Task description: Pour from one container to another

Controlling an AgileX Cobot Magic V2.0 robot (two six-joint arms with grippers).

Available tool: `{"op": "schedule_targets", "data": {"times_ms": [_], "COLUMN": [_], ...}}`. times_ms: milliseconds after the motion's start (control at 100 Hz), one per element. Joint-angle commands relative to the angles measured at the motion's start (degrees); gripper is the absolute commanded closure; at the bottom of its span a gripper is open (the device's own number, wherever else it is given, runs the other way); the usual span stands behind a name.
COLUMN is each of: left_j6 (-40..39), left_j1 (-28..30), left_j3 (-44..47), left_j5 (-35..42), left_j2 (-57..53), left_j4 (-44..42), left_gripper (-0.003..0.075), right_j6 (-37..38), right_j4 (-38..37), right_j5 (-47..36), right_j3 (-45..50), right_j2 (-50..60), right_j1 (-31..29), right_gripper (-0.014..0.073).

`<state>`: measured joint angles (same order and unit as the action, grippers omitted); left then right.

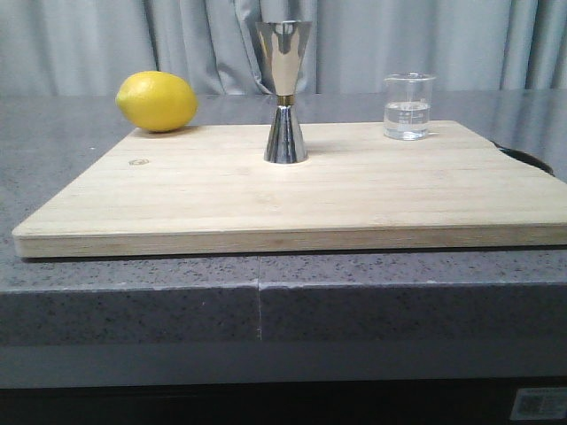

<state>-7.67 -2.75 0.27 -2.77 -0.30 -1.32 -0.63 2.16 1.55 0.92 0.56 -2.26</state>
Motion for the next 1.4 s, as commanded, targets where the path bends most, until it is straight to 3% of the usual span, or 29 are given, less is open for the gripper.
{"op": "schedule_targets", "data": {"times_ms": [0, 230, 450, 830, 1040, 1390], "left_j6": [-0.6, -0.6, -0.7, -0.6, -0.5, -0.5], "left_j1": [0.2, 0.2, 0.2, 0.2, 0.2, 0.2], "left_j3": [1.6, 1.3, -5.4, -25.6, -34.0, -36.3], "left_j5": [4.8, 8.0, 7.4, -6.5, -10.4, -10.9], "left_j2": [-1.3, -1.3, -1.1, 11.5, 20.9, 25.7], "left_j4": [0.4, 0.5, 0.8, -3.7, -3.7, -3.6], "left_gripper": [0.0739, 0.0739, 0.0739, 0.0739, 0.0739, 0.0739], "right_j6": [-0.4, -0.3, -0.3, -0.3, -0.4, -0.3], "right_j4": [0.0, 0.1, 0.1, -2.2, -4.2, -3.4], "right_j5": [-4.0, -6.0, 2.9, 12.4, 13.7, 13.2], "right_j3": [0.3, -0.3, -7.3, -26.3, -35.7, -39.1], "right_j2": [1.1, 1.1, 0.3, -13.0, -21.7, -25.1], "right_j1": [-0.3, -0.3, -0.3, -0.3, -0.3, -0.3], "right_gripper": [0.0665, 0.0665, 0.0665, 0.0665, 0.0665, 0.0665]}}
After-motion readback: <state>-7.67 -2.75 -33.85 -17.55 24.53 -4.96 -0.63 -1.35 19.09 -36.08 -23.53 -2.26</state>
